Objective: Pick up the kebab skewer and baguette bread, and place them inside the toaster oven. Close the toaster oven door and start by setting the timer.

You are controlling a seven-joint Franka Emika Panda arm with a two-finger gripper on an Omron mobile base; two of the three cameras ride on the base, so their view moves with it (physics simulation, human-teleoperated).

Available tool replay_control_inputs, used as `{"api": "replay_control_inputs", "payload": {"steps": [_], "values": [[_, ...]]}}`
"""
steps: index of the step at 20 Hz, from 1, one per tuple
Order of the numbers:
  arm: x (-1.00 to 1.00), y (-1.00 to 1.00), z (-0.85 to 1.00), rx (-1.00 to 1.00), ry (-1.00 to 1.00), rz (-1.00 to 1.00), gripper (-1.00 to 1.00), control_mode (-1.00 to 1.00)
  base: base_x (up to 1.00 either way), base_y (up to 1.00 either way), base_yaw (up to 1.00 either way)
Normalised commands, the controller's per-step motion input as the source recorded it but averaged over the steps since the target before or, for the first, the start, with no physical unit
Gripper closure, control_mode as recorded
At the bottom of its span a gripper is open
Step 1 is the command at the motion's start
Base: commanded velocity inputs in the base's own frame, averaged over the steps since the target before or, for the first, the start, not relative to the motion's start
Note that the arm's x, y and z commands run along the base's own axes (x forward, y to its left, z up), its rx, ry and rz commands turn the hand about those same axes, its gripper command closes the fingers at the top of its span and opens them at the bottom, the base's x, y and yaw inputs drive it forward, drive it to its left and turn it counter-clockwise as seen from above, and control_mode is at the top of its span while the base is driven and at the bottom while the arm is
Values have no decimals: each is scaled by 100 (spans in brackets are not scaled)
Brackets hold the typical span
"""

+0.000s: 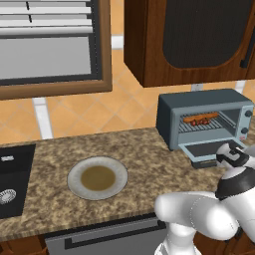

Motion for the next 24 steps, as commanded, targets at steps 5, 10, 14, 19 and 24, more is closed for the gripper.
{"api": "replay_control_inputs", "payload": {"steps": [5, 10, 14, 19, 24], "values": [[-2, 0, -33, 0, 7, 1, -100, -100, 0, 0, 0], [0, 0, -30, 0, 2, 1, -100, -100, 0, 0, 0], [2, 0, -23, 0, 0, 0, -100, -100, 0, 0, 0], [13, 5, -17, 0, 0, 0, -100, -100, 0, 0, 0], [27, 16, -5, 0, -2, 0, -100, -100, 0, 0, 0]]}}
